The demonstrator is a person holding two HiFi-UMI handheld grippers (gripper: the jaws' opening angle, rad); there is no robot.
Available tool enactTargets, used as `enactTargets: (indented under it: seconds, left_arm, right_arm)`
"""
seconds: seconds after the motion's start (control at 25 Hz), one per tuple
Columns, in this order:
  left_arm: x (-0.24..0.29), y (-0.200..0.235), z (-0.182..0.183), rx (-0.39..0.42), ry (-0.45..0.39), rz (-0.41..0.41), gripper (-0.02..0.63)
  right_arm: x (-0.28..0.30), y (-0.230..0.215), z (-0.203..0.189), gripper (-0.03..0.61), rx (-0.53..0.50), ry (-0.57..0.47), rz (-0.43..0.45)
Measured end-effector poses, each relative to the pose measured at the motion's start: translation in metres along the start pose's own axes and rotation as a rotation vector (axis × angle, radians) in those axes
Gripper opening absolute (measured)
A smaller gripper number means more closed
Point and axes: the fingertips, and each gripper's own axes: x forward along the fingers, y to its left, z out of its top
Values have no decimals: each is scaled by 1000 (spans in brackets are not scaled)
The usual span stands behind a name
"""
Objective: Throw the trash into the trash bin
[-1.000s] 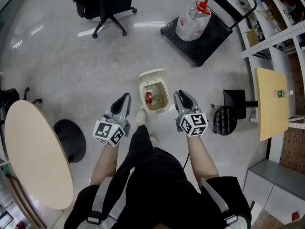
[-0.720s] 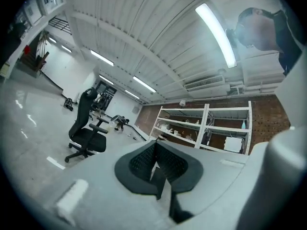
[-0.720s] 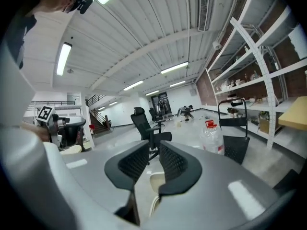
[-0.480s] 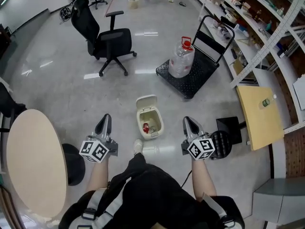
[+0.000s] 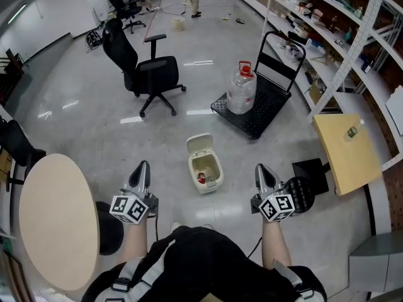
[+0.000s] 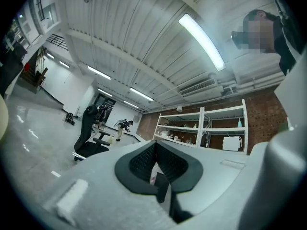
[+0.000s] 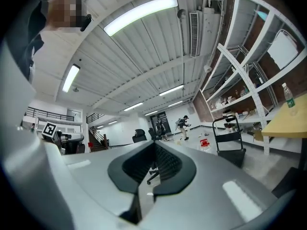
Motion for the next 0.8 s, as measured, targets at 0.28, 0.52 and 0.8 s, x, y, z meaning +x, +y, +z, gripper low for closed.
enactTargets:
  seconds: [0.28, 0.52, 0.8]
  left_arm:
    - [-23, 9, -11, 70, 58, -41, 0]
    - [-49, 43, 3, 121, 46, -13, 0]
    - [-68, 63, 2, 70, 21, 11, 0]
  right_arm:
    - [1, 59, -1, 5, -24, -1, 15]
    - [27, 105, -14, 5, -58, 25, 62]
    - [46, 138, -20, 3, -86, 55, 108]
